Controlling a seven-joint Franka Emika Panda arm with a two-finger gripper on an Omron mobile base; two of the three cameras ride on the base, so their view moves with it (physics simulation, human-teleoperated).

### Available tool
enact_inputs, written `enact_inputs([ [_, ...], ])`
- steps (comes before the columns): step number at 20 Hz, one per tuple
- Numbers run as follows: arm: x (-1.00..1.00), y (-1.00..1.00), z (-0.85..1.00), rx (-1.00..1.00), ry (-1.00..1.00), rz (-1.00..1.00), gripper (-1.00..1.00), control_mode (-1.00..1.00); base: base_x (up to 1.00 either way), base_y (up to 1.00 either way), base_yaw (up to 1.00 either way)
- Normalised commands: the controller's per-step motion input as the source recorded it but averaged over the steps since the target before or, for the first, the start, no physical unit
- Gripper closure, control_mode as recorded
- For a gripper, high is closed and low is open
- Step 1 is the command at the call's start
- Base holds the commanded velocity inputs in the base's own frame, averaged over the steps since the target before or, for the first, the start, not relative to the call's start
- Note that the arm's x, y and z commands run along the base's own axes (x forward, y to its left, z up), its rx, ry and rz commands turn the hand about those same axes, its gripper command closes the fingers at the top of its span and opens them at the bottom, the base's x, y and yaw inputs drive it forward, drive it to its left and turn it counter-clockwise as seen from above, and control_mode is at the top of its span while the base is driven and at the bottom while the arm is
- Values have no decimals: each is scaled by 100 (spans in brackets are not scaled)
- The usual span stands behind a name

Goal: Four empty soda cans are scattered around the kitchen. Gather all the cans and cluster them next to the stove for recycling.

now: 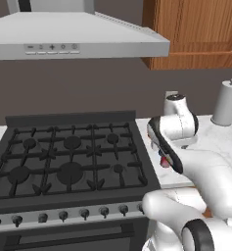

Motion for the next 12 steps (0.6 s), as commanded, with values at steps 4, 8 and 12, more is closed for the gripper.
enact_inputs([
  [4,-97,6,3,1,-7,0,-100,-100,0,0,0],
  [8,-98,0,0,6,-4,7,-100,-100,0,0,0],
  [12,-89,0,0,7,0,10,-100,-100,0,0,0],
])
